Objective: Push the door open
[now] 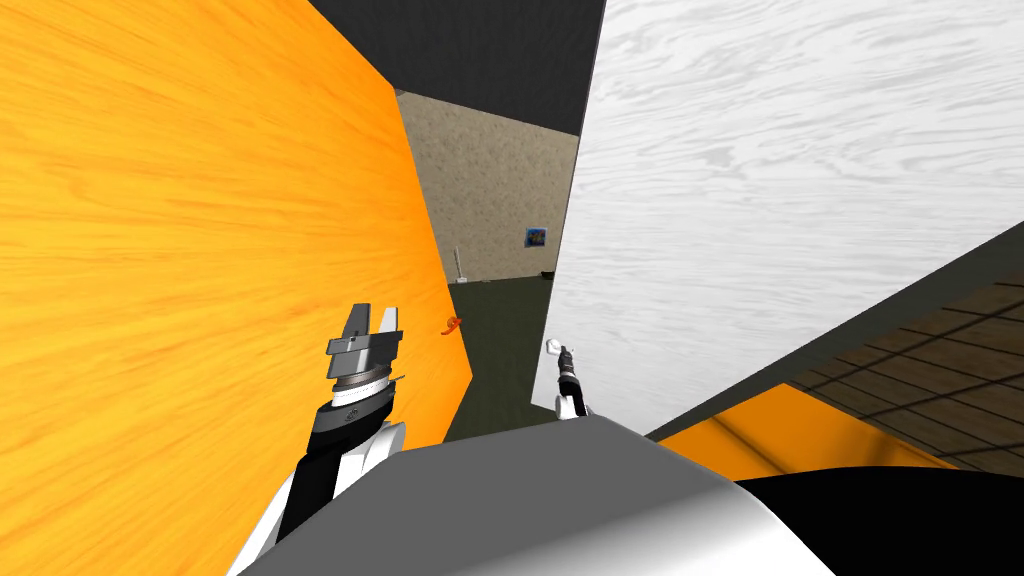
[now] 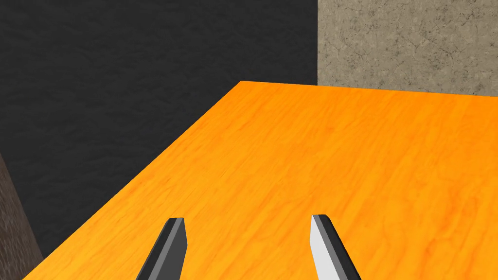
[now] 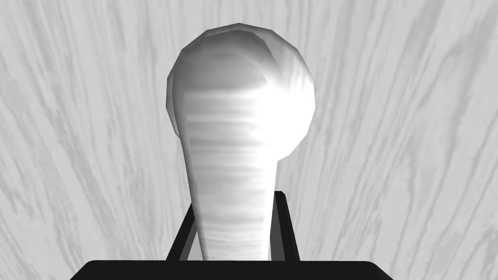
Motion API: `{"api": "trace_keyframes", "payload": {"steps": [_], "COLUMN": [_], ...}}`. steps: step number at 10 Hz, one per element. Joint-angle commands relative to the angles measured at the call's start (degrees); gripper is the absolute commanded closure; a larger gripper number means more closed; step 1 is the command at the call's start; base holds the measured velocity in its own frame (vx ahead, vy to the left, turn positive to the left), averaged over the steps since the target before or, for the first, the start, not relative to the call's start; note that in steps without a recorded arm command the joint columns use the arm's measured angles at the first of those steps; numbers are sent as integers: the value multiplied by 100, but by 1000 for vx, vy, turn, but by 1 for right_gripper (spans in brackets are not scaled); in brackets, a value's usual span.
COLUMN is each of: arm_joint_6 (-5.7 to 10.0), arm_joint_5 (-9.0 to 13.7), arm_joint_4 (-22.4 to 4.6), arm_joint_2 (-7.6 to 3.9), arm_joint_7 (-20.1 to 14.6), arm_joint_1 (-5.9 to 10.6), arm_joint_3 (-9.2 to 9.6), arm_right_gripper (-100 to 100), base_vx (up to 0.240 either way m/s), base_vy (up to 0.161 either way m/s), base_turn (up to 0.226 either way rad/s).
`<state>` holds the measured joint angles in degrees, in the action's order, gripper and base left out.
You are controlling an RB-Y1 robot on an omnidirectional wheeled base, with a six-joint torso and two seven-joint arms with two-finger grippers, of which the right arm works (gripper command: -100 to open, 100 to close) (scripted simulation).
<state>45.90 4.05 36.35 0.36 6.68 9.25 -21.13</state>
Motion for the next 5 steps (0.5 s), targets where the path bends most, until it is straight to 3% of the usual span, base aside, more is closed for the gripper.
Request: {"api": "trace_keyframes", "payload": {"steps": [1, 5], "arm_joint_6": [-11, -26], "arm_joint_5": [-5, -17], "arm_joint_4": [104, 148], "arm_joint_2": [62, 232], "arm_joint_7": [73, 178], "arm_joint_1": [-2, -6], "arm_joint_3": [-139, -309], "arm_right_gripper": [100, 100], "base_vx": [172, 174], "base_vy": [33, 38], "base_turn": [-101, -74]}}
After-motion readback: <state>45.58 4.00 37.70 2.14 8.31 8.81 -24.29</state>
